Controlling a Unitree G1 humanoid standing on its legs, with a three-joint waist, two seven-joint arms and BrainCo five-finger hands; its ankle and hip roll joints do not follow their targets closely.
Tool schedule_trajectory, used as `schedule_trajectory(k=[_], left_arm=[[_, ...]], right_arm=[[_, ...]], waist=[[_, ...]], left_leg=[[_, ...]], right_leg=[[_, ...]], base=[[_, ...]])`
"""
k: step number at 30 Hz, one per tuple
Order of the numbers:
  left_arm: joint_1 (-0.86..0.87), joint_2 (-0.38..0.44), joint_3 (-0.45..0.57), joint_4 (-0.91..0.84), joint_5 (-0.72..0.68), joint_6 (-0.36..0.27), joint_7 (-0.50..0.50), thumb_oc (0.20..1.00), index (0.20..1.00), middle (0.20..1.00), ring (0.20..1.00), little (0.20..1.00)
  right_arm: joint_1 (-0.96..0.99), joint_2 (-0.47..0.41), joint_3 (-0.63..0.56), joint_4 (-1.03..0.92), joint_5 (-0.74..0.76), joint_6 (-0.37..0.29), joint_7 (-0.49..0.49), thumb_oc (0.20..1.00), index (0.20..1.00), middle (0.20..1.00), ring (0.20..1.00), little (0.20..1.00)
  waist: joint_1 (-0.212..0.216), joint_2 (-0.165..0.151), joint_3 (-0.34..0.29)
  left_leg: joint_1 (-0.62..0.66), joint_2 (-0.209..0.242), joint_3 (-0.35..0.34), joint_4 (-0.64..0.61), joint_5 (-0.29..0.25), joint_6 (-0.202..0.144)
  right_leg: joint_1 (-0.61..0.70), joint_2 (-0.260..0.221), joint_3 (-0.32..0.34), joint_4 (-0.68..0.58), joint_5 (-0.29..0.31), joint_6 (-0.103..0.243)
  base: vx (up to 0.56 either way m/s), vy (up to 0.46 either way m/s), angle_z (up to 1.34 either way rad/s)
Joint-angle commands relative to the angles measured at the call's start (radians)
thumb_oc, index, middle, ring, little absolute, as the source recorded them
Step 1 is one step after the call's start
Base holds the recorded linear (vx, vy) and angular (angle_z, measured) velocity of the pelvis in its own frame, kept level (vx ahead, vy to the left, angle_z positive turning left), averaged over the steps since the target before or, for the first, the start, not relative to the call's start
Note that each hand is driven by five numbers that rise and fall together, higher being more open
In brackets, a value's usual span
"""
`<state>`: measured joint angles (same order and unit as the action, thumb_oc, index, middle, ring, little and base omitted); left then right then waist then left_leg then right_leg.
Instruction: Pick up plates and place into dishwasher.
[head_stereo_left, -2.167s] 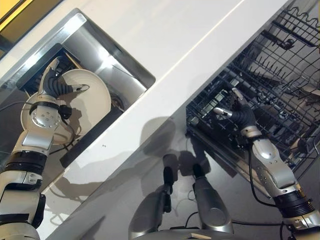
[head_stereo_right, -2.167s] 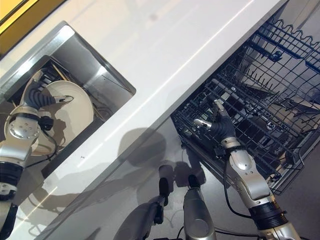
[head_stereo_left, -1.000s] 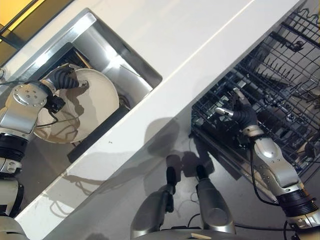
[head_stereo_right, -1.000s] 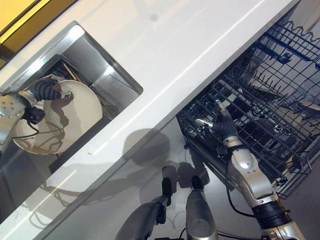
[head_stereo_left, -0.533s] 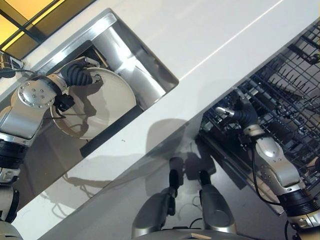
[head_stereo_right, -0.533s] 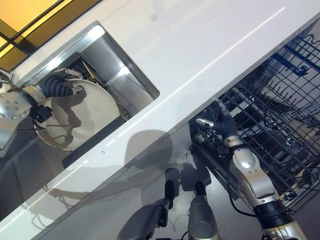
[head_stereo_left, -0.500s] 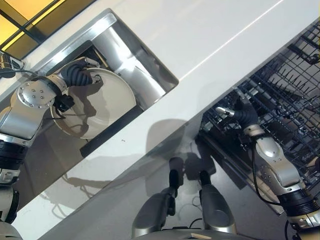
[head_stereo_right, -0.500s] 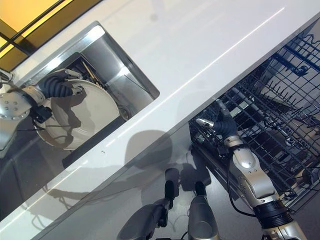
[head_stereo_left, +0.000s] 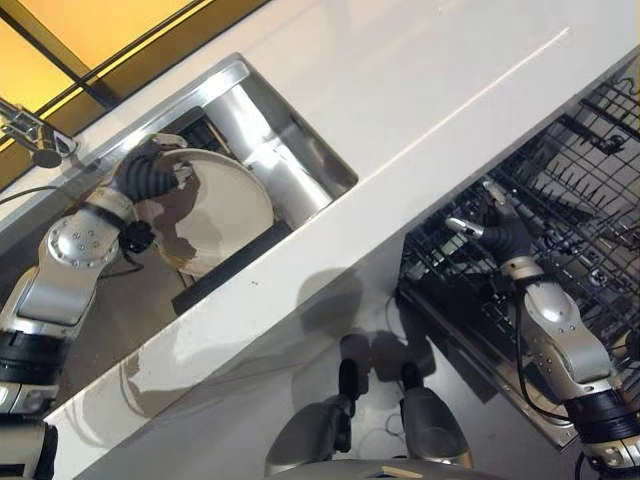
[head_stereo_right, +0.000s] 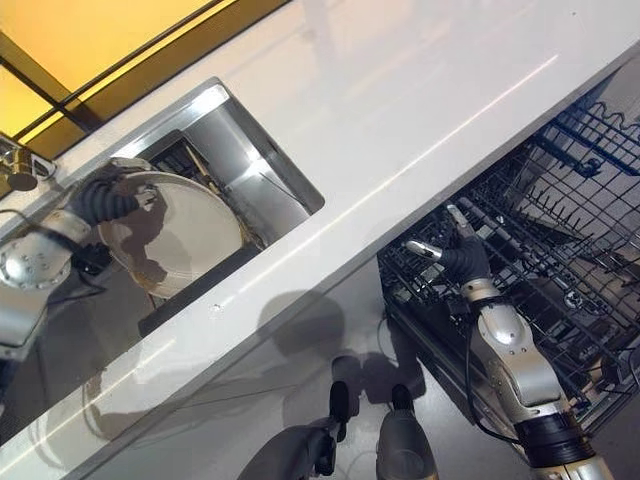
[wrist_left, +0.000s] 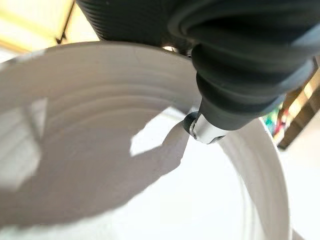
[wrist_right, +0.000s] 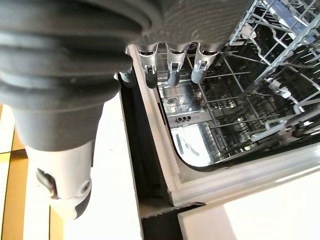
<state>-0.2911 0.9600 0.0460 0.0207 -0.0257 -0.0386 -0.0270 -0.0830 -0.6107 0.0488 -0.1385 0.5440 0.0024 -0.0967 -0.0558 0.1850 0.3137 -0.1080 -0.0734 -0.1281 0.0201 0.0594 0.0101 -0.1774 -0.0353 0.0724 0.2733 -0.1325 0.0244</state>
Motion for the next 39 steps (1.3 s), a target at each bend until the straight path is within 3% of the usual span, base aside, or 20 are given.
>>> schedule_trajectory(k=[1, 5, 12, 15, 21, 26, 29, 32, 36, 39], left_arm=[[0.026, 0.026, 0.124, -0.004, 0.062, -0.133, 0.176, 0.2, 0.2, 0.2, 0.2, 0.2], [0.073, 0.024, 0.191, -0.012, 0.073, -0.185, 0.262, 0.2, 0.2, 0.2, 0.2, 0.2], [0.144, 0.008, 0.253, -0.034, 0.059, -0.211, 0.256, 0.2, 0.2, 0.2, 0.2, 0.2], [0.164, 0.001, 0.279, -0.038, 0.031, -0.248, 0.339, 0.2, 0.2, 0.2, 0.2, 0.2], [0.159, -0.09, 0.281, -0.104, 0.033, -0.343, 0.481, 0.2, 0.2, 0.2, 0.2, 0.2], [0.141, -0.2, 0.217, -0.19, 0.053, -0.393, 0.459, 0.2, 0.2, 0.2, 0.2, 0.2], [0.139, -0.232, 0.187, -0.213, 0.076, -0.42, 0.408, 0.2, 0.2, 0.2, 0.2, 0.2], [0.138, -0.22, 0.175, -0.233, 0.073, -0.421, 0.371, 0.2, 0.2, 0.2, 0.2, 0.2], [0.187, -0.181, 0.231, -0.274, 0.004, -0.439, 0.335, 0.2, 0.2, 0.2, 0.2, 0.2], [0.215, -0.159, 0.266, -0.296, -0.024, -0.45, 0.32, 0.2, 0.2, 0.2, 0.2, 0.2]], right_arm=[[0.018, 0.03, -0.018, -0.077, -0.003, -0.098, -0.006, 1.0, 1.0, 1.0, 1.0, 1.0], [0.038, 0.044, -0.038, -0.077, -0.013, -0.11, -0.022, 1.0, 1.0, 1.0, 1.0, 1.0], [0.077, 0.06, -0.097, -0.076, -0.031, -0.126, -0.082, 1.0, 1.0, 1.0, 1.0, 1.0], [0.075, 0.045, -0.15, -0.091, -0.039, -0.163, -0.152, 1.0, 1.0, 1.0, 1.0, 1.0], [0.018, -0.001, -0.184, -0.152, -0.08, -0.237, -0.165, 1.0, 1.0, 1.0, 1.0, 1.0], [-0.03, 0.001, -0.159, -0.208, -0.095, -0.28, -0.124, 1.0, 1.0, 1.0, 1.0, 1.0], [-0.042, 0.025, -0.145, -0.236, -0.137, -0.281, -0.159, 1.0, 1.0, 1.0, 1.0, 1.0], [-0.017, 0.031, -0.158, -0.228, -0.169, -0.165, -0.211, 1.0, 1.0, 1.0, 1.0, 1.0], [0.106, 0.0, -0.201, -0.212, -0.186, 0.096, -0.035, 1.0, 1.0, 1.0, 1.0, 1.0], [0.168, -0.046, -0.206, -0.198, -0.222, 0.238, 0.06, 1.0, 1.0, 1.0, 1.0, 1.0]], waist=[[0.022, -0.071, -0.099], [0.03, -0.079, -0.127], [0.035, -0.092, -0.179], [0.031, -0.097, -0.193], [0.041, -0.124, -0.213], [0.059, -0.15, -0.235], [0.064, -0.159, -0.25], [0.059, -0.163, -0.26], [0.039, -0.169, -0.273], [0.026, -0.176, -0.279]], left_leg=[[0.014, 0.01, -0.015, -0.029, 0.015, -0.021], [0.03, 0.017, -0.021, -0.041, 0.014, -0.024], [0.067, 0.029, -0.029, -0.049, 0.008, -0.03], [0.078, 0.037, -0.034, -0.051, 0.011, -0.034], [0.101, 0.049, -0.05, -0.061, 0.004, -0.038], [0.122, 0.057, -0.064, -0.076, 0.007, -0.039], [0.132, 0.064, -0.063, -0.084, 0.01, -0.041], [0.141, 0.069, -0.058, -0.088, 0.01, -0.043], [0.148, 0.074, -0.051, -0.091, 0.012, -0.043], [0.152, 0.077, -0.042, -0.094, 0.013, -0.044]], right_leg=[[0.064, -0.078, -0.002, -0.185, 0.133, 0.038], [0.078, -0.077, -0.013, -0.188, 0.128, 0.037], [0.114, -0.065, -0.029, -0.176, 0.107, 0.032], [0.123, -0.058, -0.028, -0.179, 0.115, 0.033], [0.148, -0.044, -0.03, -0.184, 0.108, 0.032], [0.178, -0.032, -0.042, -0.194, 0.104, 0.028], [0.194, -0.022, -0.045, -0.197, 0.101, 0.026], [0.205, -0.014, -0.042, -0.199, 0.098, 0.026], [0.207, -0.005, -0.034, -0.196, 0.097, 0.028], [0.208, -0.001, -0.025, -0.197, 0.099, 0.028]], base=[[-0.03, -0.048, 0.13], [-0.02, -0.048, 0.11], [0.01, -0.053, 0.09], [-0.01, -0.053, 0.12], [-0.02, -0.08, 0.04], [-0.01, -0.099, 0.04], [-0.01, -0.07, 0.0], [-0.01, -0.055, 0.0], [-0.03, -0.056, 0.07], [-0.02, -0.059, -0.02]])
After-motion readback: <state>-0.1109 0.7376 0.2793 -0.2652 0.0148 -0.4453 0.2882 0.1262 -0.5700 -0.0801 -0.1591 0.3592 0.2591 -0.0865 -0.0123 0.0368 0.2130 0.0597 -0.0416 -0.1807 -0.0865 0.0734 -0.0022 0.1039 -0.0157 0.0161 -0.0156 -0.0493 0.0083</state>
